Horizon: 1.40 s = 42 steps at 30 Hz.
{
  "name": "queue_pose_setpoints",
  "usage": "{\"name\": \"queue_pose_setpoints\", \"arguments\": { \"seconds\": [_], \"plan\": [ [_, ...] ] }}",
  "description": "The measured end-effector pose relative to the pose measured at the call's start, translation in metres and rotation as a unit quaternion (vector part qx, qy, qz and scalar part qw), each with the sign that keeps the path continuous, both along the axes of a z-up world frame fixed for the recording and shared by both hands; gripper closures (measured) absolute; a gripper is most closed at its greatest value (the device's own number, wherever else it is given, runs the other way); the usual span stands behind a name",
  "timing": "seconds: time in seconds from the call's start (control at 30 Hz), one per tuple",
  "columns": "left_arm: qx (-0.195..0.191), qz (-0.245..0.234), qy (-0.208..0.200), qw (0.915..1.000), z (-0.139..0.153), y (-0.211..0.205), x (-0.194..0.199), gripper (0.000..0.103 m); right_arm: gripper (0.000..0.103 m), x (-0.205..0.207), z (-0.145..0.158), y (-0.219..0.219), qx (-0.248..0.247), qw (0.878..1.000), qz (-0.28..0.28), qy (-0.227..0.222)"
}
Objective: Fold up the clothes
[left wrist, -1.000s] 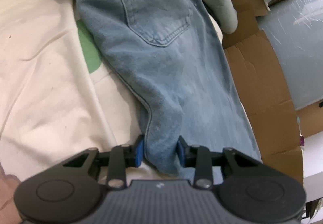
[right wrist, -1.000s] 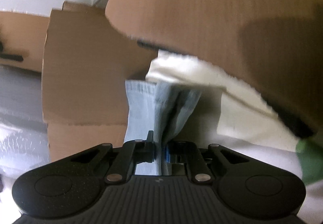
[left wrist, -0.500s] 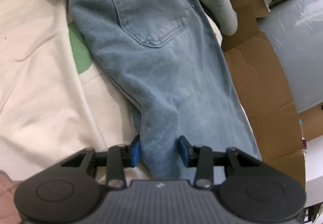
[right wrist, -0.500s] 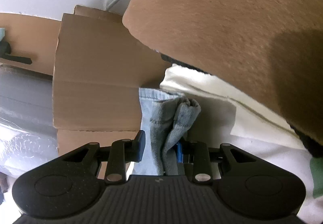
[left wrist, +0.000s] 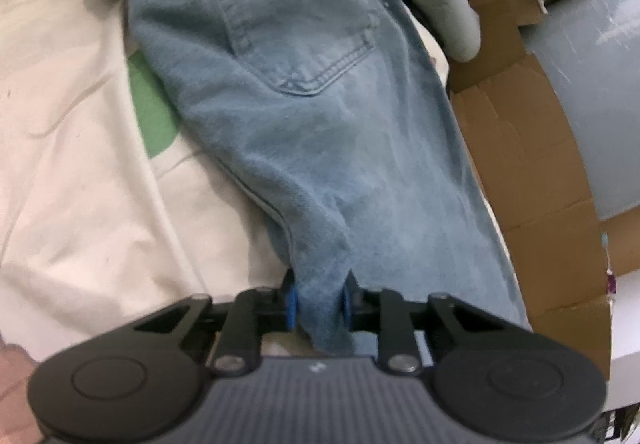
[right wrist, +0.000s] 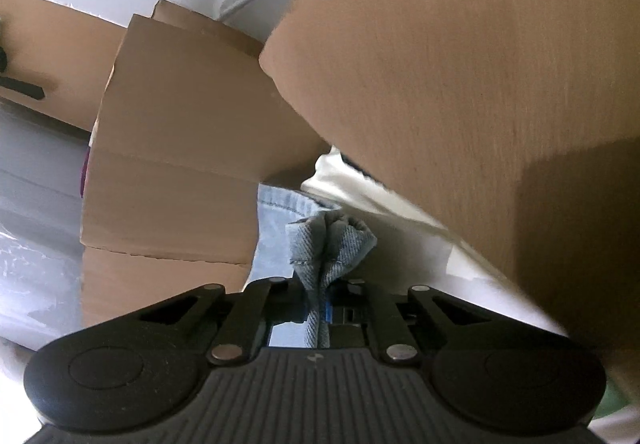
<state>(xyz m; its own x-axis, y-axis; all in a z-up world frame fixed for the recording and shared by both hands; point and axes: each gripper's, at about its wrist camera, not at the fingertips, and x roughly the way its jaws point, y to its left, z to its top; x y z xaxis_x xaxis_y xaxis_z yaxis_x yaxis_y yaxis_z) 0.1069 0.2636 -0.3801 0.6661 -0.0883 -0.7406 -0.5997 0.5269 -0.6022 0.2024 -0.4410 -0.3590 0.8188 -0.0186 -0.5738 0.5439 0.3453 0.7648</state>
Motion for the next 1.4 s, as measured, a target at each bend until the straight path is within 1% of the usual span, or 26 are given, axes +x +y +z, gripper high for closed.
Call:
{"name": "queue_pose_setpoints", "arguments": {
  "seconds": [0.2, 0.37, 0.43, 0.57, 0.63, 0.73, 0.8, 0.97, 1.1, 1.23, 1.4],
  "plan": [
    [0.014, -0.030, 0.022, 0.9992, 0.036, 0.003, 0.012, 0.084, 0.097, -0.004, 0.028, 0.003, -0.010, 1.000, 0.013, 0.004],
    [0.024, -0.048, 0.038, 0.9978, 0.057, 0.006, 0.010, 0.085, 0.097, -0.024, 0.047, 0.003, 0.001, 1.000, 0.015, 0.010],
    [0.024, -0.052, 0.044, 0.9974, 0.062, 0.008, 0.006, 0.085, 0.097, -0.037, 0.056, 0.004, 0.000, 1.000, 0.019, 0.014],
    [0.027, -0.061, 0.056, 0.9962, 0.072, 0.008, 0.000, 0.085, 0.097, -0.060, 0.058, -0.023, 0.002, 0.999, 0.020, 0.025],
    [0.026, -0.064, 0.058, 0.9959, 0.077, 0.010, -0.004, 0.085, 0.097, -0.080, 0.056, -0.018, 0.002, 0.999, 0.021, 0.031],
    [0.032, -0.073, 0.058, 0.9952, 0.084, 0.008, -0.011, 0.085, 0.097, -0.097, 0.057, -0.005, -0.008, 0.999, 0.025, 0.041],
    [0.029, -0.079, 0.059, 0.9947, 0.088, 0.009, -0.016, 0.085, 0.097, -0.102, 0.062, -0.011, -0.010, 0.999, 0.026, 0.043],
    [0.028, -0.089, 0.065, 0.9935, 0.100, 0.000, -0.027, 0.085, 0.097, -0.140, 0.082, -0.015, -0.018, 0.998, 0.027, 0.050],
    [0.025, -0.101, 0.072, 0.9920, 0.104, -0.009, -0.041, 0.085, 0.097, -0.163, 0.095, -0.018, -0.022, 0.998, 0.023, 0.050],
    [0.020, -0.103, 0.078, 0.9915, 0.105, -0.018, -0.051, 0.085, 0.097, -0.190, 0.104, -0.021, -0.024, 0.998, 0.016, 0.054],
    [0.016, -0.117, 0.081, 0.9897, 0.106, -0.027, -0.058, 0.085, 0.097, -0.224, 0.109, -0.026, -0.029, 0.998, 0.006, 0.060]
  ]
}}
